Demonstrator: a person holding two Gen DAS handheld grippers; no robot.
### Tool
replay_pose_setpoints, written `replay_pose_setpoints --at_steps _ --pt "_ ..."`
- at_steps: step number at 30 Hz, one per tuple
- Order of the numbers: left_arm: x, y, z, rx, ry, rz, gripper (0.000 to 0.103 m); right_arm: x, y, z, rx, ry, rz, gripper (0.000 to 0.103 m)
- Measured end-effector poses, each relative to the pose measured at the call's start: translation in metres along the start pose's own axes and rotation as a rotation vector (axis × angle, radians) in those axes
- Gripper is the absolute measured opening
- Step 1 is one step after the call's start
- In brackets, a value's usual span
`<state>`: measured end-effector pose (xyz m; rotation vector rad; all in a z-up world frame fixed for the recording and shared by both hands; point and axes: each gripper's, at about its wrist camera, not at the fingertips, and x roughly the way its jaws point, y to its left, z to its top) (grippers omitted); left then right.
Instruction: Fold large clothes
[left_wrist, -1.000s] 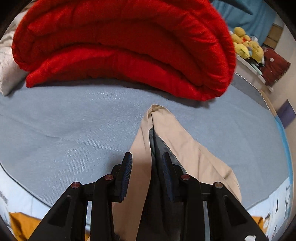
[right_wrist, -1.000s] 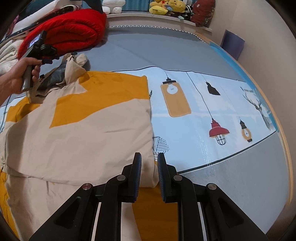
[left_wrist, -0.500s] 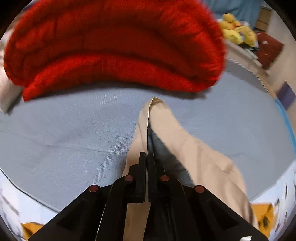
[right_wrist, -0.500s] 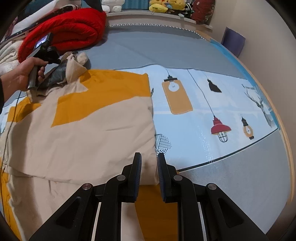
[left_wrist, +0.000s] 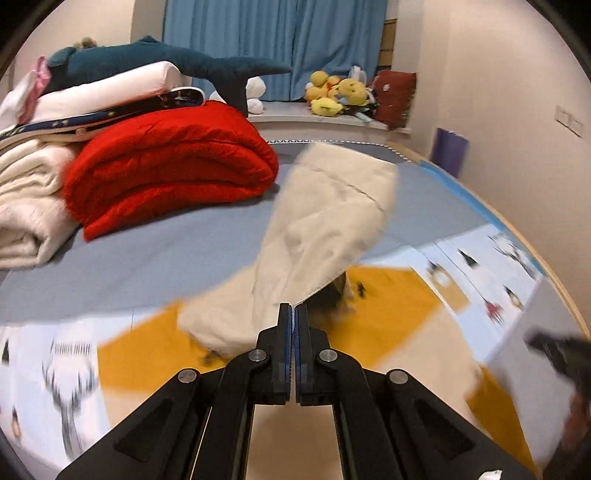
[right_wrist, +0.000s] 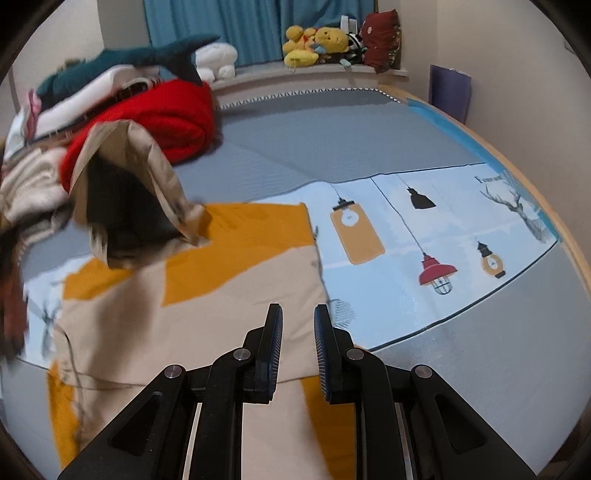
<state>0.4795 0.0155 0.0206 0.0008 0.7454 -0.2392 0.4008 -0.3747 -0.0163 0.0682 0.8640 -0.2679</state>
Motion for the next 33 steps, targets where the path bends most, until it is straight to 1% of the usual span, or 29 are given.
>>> replay_pose_setpoints --at_steps 2,3,5,8,9,11,13,14,15,16,18,19,22,23,25,27,29,31,33 --pt "-0.026 -0.007 -0.036 -0.037 0.012 0.003 0.000 -0.007 0.003 -0.002 0.018 -0.019 0.045 0.019" --pt "-0.031 -0.005 -0.046 -0.059 0.024 0.013 0.000 -0.011 0.006 -0.002 0.023 -0.028 0.064 0.020" --pt "-0.039 -0.002 -0.076 -0.141 0.077 0.036 0.000 -0.015 0.012 -0.003 0.028 -0.046 0.099 0.020" --pt "-0.043 0.009 -0.108 -0.261 0.147 0.042 0.000 -0.016 0.022 -0.006 0.034 -0.052 0.167 0.023" --pt "-0.045 0.012 -0.114 -0.275 0.158 0.046 0.000 -0.014 0.025 -0.008 0.039 -0.043 0.189 0.023" --pt "-0.043 0.019 -0.128 -0.310 0.178 0.044 0.005 -0.007 0.031 -0.010 0.041 -0.020 0.217 0.024" --pt "-0.026 0.032 -0.131 -0.391 0.235 0.025 0.009 0.002 0.037 -0.014 0.045 0.008 0.244 0.024" --pt "-0.014 0.041 -0.131 -0.451 0.258 -0.024 0.011 0.007 0.040 -0.017 0.049 0.025 0.258 0.024" --pt "-0.010 0.043 -0.135 -0.485 0.262 -0.056 0.013 0.013 0.044 -0.019 0.053 0.042 0.271 0.024" --pt "-0.001 0.049 -0.137 -0.525 0.274 -0.075 0.018 0.018 0.047 -0.021 0.055 0.056 0.279 0.024" --pt "0.012 0.058 -0.143 -0.601 0.294 -0.109 0.021 0.033 0.057 -0.026 0.039 0.094 0.303 0.024" --pt "0.019 0.063 -0.147 -0.649 0.307 -0.138 0.023 0.038 0.061 -0.028 0.032 0.107 0.309 0.024" --pt "0.033 0.071 -0.158 -0.768 0.348 -0.201 0.024 0.059 0.071 -0.035 0.037 0.167 0.336 0.025" --pt "0.035 0.072 -0.158 -0.781 0.354 -0.213 0.025 0.068 0.074 -0.037 0.045 0.188 0.344 0.025" --pt "0.037 0.073 -0.156 -0.780 0.354 -0.196 0.027 0.081 0.079 -0.041 0.055 0.219 0.351 0.026" --pt "0.039 0.074 -0.155 -0.776 0.347 -0.190 0.031 0.091 0.084 -0.042 0.062 0.236 0.356 0.026" --pt "0.044 0.074 -0.158 -0.790 0.357 -0.204 0.034 0.098 0.087 -0.042 0.072 0.245 0.363 0.030" --pt "0.048 0.077 -0.162 -0.817 0.369 -0.217 0.035 0.106 0.090 -0.041 0.088 0.254 0.374 0.034" --pt "0.053 0.078 -0.166 -0.837 0.381 -0.222 0.035 0.112 0.091 -0.041 0.103 0.264 0.378 0.034"
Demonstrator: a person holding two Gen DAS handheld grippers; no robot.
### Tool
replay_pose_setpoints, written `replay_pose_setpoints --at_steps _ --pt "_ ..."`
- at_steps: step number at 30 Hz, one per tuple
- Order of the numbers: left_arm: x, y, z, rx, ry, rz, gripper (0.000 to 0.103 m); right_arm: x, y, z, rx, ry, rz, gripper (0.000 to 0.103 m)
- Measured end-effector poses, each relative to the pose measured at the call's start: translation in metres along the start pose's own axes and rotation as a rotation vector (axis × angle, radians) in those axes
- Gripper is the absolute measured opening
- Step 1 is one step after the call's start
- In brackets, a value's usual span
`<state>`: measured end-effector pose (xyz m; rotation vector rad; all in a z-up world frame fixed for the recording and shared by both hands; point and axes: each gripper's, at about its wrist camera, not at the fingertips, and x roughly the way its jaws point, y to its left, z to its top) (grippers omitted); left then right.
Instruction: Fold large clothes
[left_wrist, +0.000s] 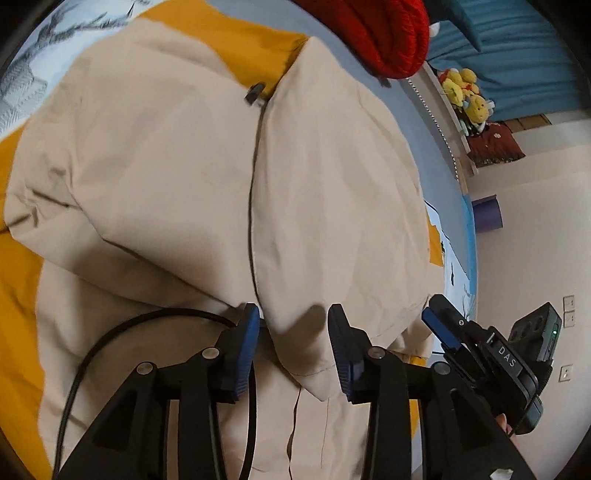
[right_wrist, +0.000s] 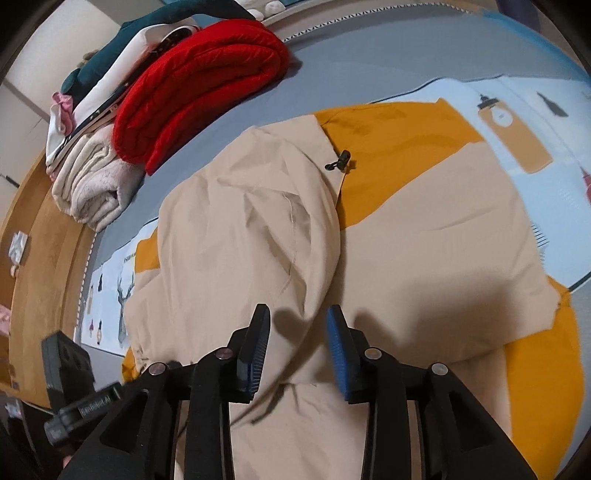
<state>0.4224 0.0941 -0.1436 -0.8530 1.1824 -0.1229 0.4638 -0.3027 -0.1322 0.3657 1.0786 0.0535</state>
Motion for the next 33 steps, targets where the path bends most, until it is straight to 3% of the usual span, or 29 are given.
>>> replay_pose_setpoints --at_steps 4,6,7,8,15,28,31,33 --pt "0.006 0.001 -0.002 0.002 0.013 -0.011 0.033 0.014 -0.003 0.003 0.038 0.027 0.012 0.034" --pt "0.004 -0.002 -0.002 0.013 0.006 -0.014 0.019 0.017 -0.005 0.004 0.052 0.027 0.015 0.027" --pt "0.003 -0.003 -0.002 0.023 0.005 -0.014 0.005 0.018 -0.005 0.004 0.053 0.029 0.015 0.022" --pt "0.001 -0.004 -0.002 0.034 0.001 -0.014 0.004 0.019 -0.005 0.003 0.046 0.027 0.010 0.020" --pt "-0.009 -0.018 -0.005 0.108 -0.033 0.003 0.003 0.013 0.000 0.002 -0.017 0.002 -0.039 0.015" --pt "-0.004 -0.018 -0.003 0.113 -0.027 0.031 0.004 0.008 0.010 -0.002 -0.079 -0.010 -0.077 0.012" --pt "0.000 -0.006 0.000 0.073 0.007 0.104 0.005 0.014 0.008 -0.004 -0.088 0.019 -0.132 0.012" --pt "-0.008 -0.004 0.003 0.071 -0.015 0.128 0.005 0.018 0.005 -0.006 -0.095 0.031 -0.218 0.014"
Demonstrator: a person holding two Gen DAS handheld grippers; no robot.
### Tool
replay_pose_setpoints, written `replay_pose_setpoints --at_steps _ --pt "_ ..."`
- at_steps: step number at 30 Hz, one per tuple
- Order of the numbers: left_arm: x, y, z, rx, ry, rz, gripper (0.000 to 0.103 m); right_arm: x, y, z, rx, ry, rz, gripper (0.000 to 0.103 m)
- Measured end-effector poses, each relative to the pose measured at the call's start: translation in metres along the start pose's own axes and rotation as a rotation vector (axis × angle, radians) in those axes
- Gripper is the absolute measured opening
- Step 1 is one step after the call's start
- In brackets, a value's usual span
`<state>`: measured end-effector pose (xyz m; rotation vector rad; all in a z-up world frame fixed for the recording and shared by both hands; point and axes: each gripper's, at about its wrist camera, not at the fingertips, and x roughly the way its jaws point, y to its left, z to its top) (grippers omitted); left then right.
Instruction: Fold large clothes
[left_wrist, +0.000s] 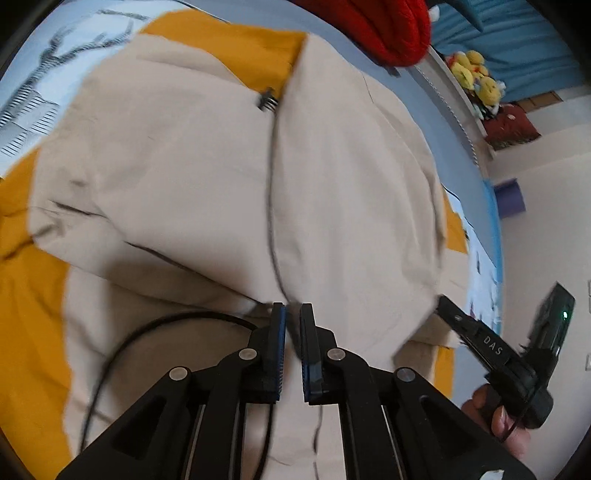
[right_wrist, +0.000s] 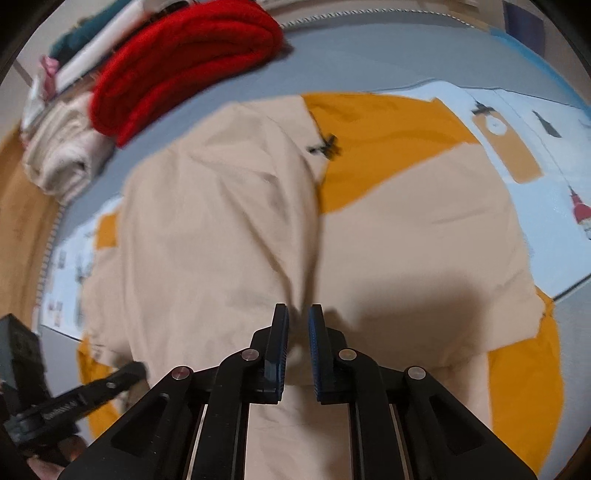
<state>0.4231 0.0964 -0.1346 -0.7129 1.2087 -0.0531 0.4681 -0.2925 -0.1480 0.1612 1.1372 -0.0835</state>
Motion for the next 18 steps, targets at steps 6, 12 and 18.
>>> replay_pose_setpoints --at_steps 6,12,18 --pt "-0.058 -0.010 0.013 0.112 -0.183 0.035 0.008 -0.052 0.030 0.001 -0.135 -0.282 -0.043 0.017" --pt "-0.101 -0.009 0.010 0.234 -0.314 0.087 0.008 0.004 0.075 -0.033 -0.291 0.006 0.124 0.026" --pt "-0.150 -0.023 0.002 0.451 -0.496 0.136 0.008 -0.004 0.083 -0.048 -0.351 -0.022 0.062 0.026"
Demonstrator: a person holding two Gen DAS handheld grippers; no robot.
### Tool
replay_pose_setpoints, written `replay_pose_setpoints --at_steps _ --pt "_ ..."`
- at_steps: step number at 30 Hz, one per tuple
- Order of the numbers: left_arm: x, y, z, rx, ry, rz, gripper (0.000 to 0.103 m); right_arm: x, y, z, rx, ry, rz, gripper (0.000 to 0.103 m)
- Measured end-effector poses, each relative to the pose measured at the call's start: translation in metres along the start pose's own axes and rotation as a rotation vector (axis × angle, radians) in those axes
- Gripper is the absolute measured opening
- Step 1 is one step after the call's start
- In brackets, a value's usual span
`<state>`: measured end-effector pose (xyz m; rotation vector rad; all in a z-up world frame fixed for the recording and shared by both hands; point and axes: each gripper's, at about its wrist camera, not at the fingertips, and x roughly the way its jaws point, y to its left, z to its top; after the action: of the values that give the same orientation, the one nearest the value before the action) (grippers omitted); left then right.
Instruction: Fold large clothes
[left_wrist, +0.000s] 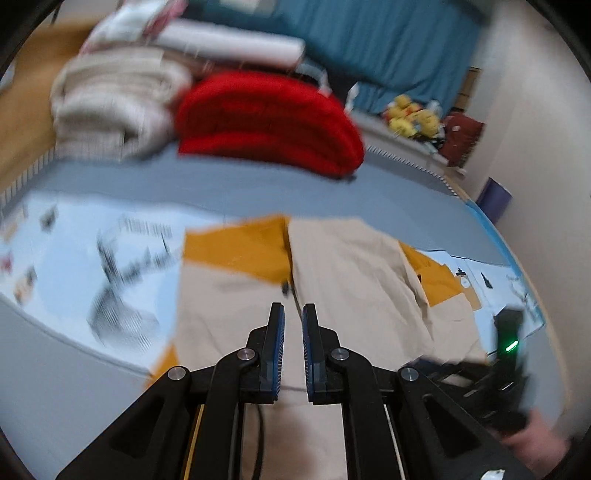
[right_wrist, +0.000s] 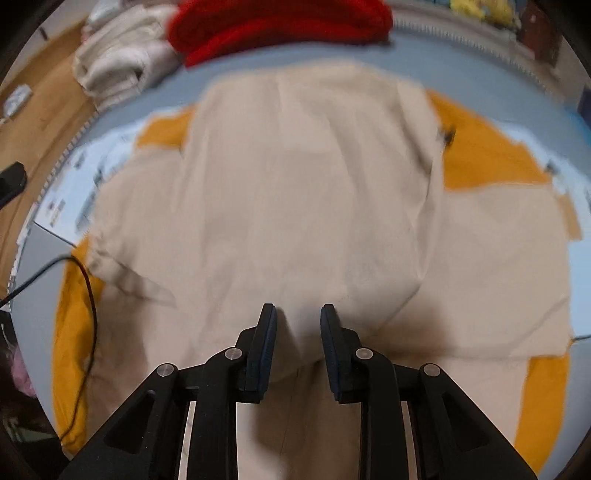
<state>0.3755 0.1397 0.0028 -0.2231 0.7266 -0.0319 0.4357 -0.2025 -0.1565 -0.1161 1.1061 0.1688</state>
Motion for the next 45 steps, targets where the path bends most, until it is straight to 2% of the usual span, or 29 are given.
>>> replay_pose_setpoints --at_steps 6,11,14,18,23,25,30,34,38,42,45 --pt "-0.062 0.000 0.007 0.168 -0.154 -0.018 0.008 -0.094 -0.006 0.017 -0.068 -0.282 -0.065 0.026" --pt "-0.137 0.003 -0.001 0.139 -0.207 -0.025 0.008 -0.184 -0.013 0.035 -0.043 -0.477 -0.093 0.026" --pt "-0.185 0.002 -0.013 0.111 -0.226 -0.039 0.008 -0.245 -0.022 0.023 0.029 -0.570 -0.111 0.026" --pt "-0.259 -0.002 -0.027 0.075 -0.251 -0.045 0.008 -0.322 -0.032 -0.021 0.132 -0.667 -0.080 0.026" --pt "-0.339 -0.015 -0.057 0.066 -0.278 -0.042 0.008 -0.412 -0.037 -0.110 0.172 -0.751 -0.090 0.026" --pt "-0.358 -0.018 -0.072 0.069 -0.279 -0.040 0.008 -0.438 -0.043 -0.147 0.191 -0.769 -0.105 0.026" --pt "-0.383 -0.018 -0.113 0.027 -0.247 -0.043 0.008 -0.479 -0.065 -0.230 0.249 -0.740 -0.150 0.025" --pt "-0.382 -0.019 -0.144 0.033 -0.231 -0.031 0.008 -0.481 -0.081 -0.271 0.274 -0.700 -0.178 0.024" --pt "-0.340 -0.003 -0.172 -0.005 -0.162 0.000 0.008 -0.443 -0.105 -0.293 0.298 -0.608 -0.186 0.025" --pt "-0.268 0.031 -0.212 -0.123 -0.012 0.034 0.008 -0.373 -0.136 -0.309 0.344 -0.450 -0.199 0.025" --pt "-0.215 0.053 -0.236 -0.174 0.175 0.120 0.008 -0.323 -0.149 -0.312 0.375 -0.310 -0.198 0.025"
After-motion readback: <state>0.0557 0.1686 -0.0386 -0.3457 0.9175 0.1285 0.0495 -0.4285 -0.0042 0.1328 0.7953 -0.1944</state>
